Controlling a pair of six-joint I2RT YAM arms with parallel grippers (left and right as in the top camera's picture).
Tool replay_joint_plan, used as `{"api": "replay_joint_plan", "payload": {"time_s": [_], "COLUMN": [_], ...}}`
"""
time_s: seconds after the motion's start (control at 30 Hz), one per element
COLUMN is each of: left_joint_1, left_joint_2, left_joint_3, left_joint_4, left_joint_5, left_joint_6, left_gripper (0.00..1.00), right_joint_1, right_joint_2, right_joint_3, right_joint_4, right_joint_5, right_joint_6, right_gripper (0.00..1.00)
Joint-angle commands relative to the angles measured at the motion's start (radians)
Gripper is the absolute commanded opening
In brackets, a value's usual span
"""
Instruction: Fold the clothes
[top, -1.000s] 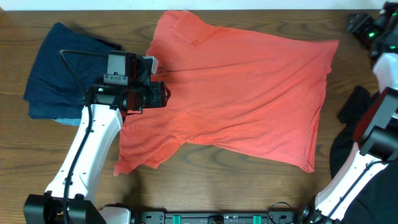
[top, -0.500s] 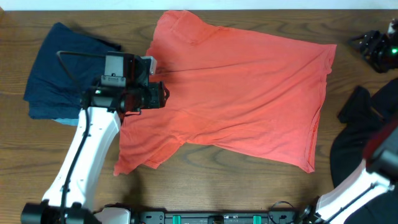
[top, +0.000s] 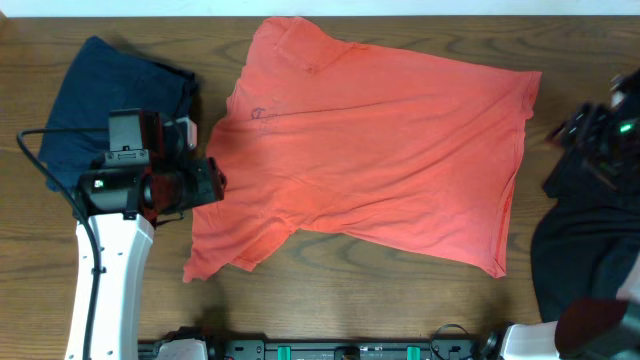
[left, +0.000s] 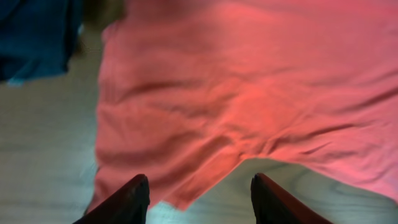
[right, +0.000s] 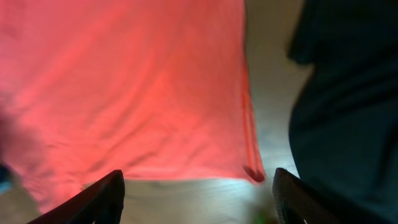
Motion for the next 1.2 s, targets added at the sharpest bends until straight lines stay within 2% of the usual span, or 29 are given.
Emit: {"api": "replay_joint_plan", "payload": {"time_s": [0.0,0.17,0.4,0.63,0.73,0.77,0.8,0.83,0.93,1.03,1.17], "left_joint_1": [0.021,0.037,0.039,0.039,0.039,0.039,0.039,0.039,0.039,0.039,0.039], "left_joint_2": [0.018,0.035,0.045,0.068,0.076,0.079,0.080,0.081,0.085,0.089,0.094], "left_joint_3": [0.007,0.006,0.006,0.006,0.006,0.006,0.006,0.006,0.006,0.006,0.005], "left_joint_4": [-0.032,-0.054,-0.046,-0.046,-0.046,-0.045,-0.045,-0.045,-0.045,-0.045,-0.047], "left_joint_5": [-0.035,-0.035,-0.035,-0.035,-0.035,-0.035,-0.035,-0.035,-0.035,-0.035,-0.035], "left_joint_6": [0.004,0.004,0.004,0.004,0.004,0.004,0.004,0.004,0.004,0.004,0.004], "left_gripper": [0.57,0.63,0.64,0.64,0.64,0.64,0.64,0.64,0.64,0.64,0.64], "right_joint_1": [0.010,-0.042,-0.082,-0.081,-0.082,-0.082,-0.082,-0.084,-0.098,-0.124,-0.166], "right_joint_2": [0.027,0.027,0.027,0.027,0.027,0.027,0.027,0.026,0.025,0.023,0.003], "right_joint_3": [-0.187,-0.478,-0.742,-0.896,-0.943,-0.948,-0.946,-0.938,-0.889,-0.814,-0.708], "right_joint_4": [0.054,0.243,0.341,0.441,0.480,0.489,0.493,0.492,0.471,0.414,0.334], "right_joint_5": [0.086,0.092,0.007,0.019,0.055,0.068,0.078,0.093,0.142,0.174,0.184], "right_joint_6": [0.038,0.087,0.060,0.108,0.131,0.142,0.148,0.153,0.158,0.158,0.166], "right_gripper": [0.74,0.74,0.68,0.58,0.57,0.47,0.32,0.24,0.10,0.01,0.01]}}
